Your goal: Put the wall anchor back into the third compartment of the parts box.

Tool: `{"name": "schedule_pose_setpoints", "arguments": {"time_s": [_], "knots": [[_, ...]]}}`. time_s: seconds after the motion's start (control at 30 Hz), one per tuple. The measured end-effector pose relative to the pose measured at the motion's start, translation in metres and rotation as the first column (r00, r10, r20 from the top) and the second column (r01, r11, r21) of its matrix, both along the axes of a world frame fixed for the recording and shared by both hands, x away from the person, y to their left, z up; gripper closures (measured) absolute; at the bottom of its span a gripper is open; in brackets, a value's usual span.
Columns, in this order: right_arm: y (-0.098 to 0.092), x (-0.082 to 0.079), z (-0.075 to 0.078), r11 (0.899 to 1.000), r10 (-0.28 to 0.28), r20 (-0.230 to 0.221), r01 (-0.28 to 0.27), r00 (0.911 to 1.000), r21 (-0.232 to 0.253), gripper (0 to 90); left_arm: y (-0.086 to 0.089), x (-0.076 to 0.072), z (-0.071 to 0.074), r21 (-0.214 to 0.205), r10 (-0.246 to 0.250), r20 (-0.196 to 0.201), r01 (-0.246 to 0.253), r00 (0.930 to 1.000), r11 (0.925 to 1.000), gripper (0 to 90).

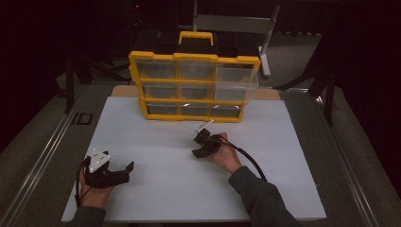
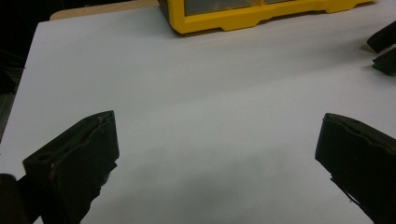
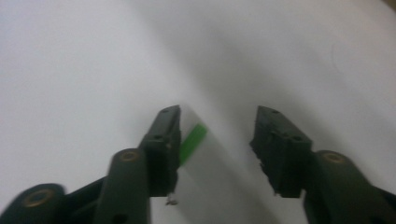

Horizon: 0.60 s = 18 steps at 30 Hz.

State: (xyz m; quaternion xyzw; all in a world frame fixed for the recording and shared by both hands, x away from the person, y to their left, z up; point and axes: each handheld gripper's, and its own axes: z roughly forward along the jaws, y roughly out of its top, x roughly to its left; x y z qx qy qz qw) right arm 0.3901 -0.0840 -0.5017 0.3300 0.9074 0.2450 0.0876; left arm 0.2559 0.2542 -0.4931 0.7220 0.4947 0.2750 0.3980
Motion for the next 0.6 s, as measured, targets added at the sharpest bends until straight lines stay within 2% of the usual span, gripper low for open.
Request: {"name": "schedule_pose_setpoints", "arguments": {"time_s": [0.17,0.33,0.6], "knots": [[0.0005,-0.0018,0.0008,1.0,0.012,-0.035,-0.012,0.9993,-0.01,65.1,0.0,0.0001,0.0,0.001,0.0,0.0,0.0,1.0,1.0,0.1],[-0.0008,-0.0013,0.0015,1.0,0.016,-0.044,-0.016,0.9989,-0.017,75.7,-0.0001,0.0001,-0.0001,0.001,0.0,0.0,0.0,1.0,1.0,0.1],[-0.0008,-0.0011,0.0021,0.998,0.038,-0.041,-0.04,0.9984,-0.05,82.5,-0.0005,0.0001,-0.0001,0.003,0.001,-0.001,-0.001,1.0,1.0,0.1]]}}
